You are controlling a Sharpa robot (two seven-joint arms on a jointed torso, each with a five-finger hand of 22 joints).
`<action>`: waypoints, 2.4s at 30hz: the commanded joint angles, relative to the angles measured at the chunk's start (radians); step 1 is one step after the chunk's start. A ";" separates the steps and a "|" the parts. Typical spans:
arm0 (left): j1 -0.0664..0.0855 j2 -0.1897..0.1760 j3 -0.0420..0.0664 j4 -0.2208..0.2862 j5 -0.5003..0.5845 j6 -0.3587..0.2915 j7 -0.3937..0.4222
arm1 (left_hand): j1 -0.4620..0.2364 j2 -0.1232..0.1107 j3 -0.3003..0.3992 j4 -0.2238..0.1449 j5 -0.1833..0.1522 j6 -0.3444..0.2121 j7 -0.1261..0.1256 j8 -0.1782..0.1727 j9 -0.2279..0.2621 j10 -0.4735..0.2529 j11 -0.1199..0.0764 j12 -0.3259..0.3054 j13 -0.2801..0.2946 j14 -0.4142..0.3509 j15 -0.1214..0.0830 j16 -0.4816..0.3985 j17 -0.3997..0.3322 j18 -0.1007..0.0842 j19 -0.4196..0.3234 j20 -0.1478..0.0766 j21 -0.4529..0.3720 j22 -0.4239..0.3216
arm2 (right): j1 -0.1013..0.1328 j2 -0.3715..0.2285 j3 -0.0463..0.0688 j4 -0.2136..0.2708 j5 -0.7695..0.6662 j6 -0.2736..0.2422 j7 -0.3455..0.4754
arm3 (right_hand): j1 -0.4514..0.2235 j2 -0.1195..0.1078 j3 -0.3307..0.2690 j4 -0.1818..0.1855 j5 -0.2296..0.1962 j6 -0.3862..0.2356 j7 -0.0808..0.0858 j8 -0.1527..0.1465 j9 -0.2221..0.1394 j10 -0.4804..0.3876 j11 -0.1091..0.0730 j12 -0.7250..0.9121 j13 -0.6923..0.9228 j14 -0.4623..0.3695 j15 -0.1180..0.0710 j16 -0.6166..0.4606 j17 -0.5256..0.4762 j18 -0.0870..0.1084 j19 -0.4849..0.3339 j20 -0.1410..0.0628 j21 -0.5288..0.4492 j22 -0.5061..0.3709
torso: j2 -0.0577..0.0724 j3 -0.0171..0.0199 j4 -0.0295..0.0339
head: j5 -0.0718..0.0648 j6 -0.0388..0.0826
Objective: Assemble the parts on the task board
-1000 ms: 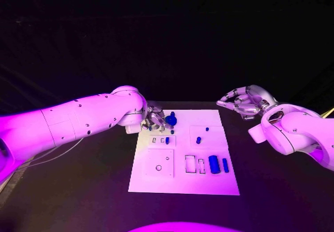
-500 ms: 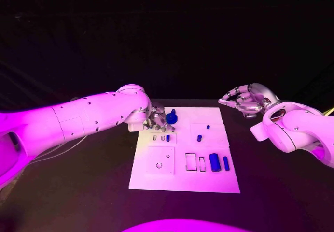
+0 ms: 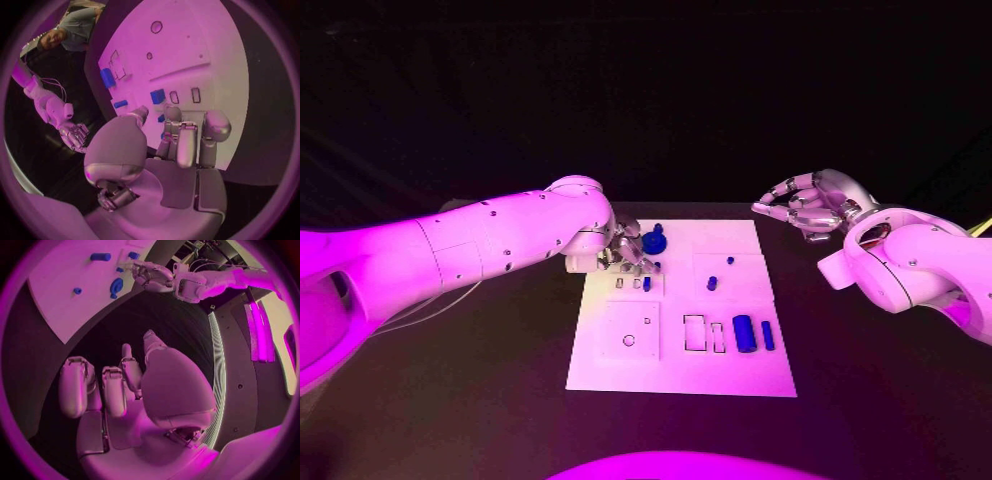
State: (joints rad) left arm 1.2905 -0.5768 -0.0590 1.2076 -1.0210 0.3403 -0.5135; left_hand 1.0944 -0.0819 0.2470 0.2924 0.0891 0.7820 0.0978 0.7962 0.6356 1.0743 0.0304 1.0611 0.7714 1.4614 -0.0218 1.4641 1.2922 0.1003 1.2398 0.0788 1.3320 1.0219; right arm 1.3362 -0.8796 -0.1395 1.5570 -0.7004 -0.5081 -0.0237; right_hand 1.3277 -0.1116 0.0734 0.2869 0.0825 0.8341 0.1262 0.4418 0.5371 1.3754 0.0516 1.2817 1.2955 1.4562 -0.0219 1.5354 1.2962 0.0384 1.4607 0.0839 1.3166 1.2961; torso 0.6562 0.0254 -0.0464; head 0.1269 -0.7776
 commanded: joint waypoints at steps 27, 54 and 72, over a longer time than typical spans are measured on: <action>-0.010 0.015 -0.013 -0.008 0.028 0.021 0.002 | 0.011 0.011 -0.014 -0.001 0.000 -0.017 -0.002 0.013 0.031 -0.001 -0.003 0.008 0.004 0.024 -0.007 0.014 0.114 0.006 -0.003 -0.001 0.017 0.015 | 0.000 0.007 0.000 -0.007 -0.029 0.010 -0.008 | -0.023 0.019 -0.035 0.002 -0.009 -0.017 -0.002 0.027 0.017 -0.007 -0.007 -0.006 0.055 0.093 -0.005 -0.015 0.192 0.020 0.003 -0.006 -0.012 0.118 | 0.001 0.0007 0.0011 | 0.000 -0.006; -0.011 0.013 -0.013 -0.011 0.065 0.036 0.001 | 0.126 0.047 0.060 -0.007 0.000 -0.016 -0.008 0.000 0.054 0.003 -0.008 0.017 0.013 0.029 -0.011 0.021 0.124 0.005 -0.003 0.000 0.027 0.030 | 0.000 0.013 0.000 -0.013 -0.033 0.019 -0.014 | -0.024 0.023 -0.037 0.002 -0.009 -0.019 -0.002 0.029 0.020 -0.006 -0.007 -0.005 0.056 0.093 -0.004 -0.015 0.191 0.020 0.004 -0.006 -0.011 0.119 | 0.003 0.0012 0.0004 | 0.000 -0.009; -0.011 0.002 -0.013 -0.006 0.113 0.004 0.007 | 0.168 -0.037 0.519 -0.126 0.002 -0.016 -0.016 0.016 0.140 0.047 -0.018 0.025 0.032 0.048 -0.020 0.039 0.155 -0.001 0.014 -0.008 0.048 0.068 | 0.000 0.014 -0.001 -0.018 -0.033 0.019 -0.012 | -0.024 0.025 -0.037 0.001 -0.009 -0.021 -0.002 0.030 0.021 -0.005 -0.007 -0.004 0.056 0.093 -0.004 -0.016 0.191 0.020 0.003 -0.005 -0.013 0.118 | 0.003 0.0015 0.0011 | -0.001 -0.014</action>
State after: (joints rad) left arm 1.2800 -0.5744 -0.0723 1.1978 -0.9175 0.3509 -0.5098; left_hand 1.2404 -0.1205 0.5877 0.2198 0.0647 0.7399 0.0982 0.7522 0.6850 1.0749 0.0305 1.0662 0.7871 1.4478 -0.0360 1.4833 1.2922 0.1001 1.2401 0.0787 1.3554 1.0687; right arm 1.3360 -0.8665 -0.1405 1.5395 -0.7310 -0.4916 -0.0376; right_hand 1.3172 -0.1011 0.0733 0.2869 0.0825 0.8237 0.1290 0.4530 0.5437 1.3754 0.0516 1.2817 1.2955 1.4563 -0.0219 1.5354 1.2962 0.0385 1.4607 0.0839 1.3165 1.2961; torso 0.6589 0.0267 -0.0458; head 0.1261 -0.7912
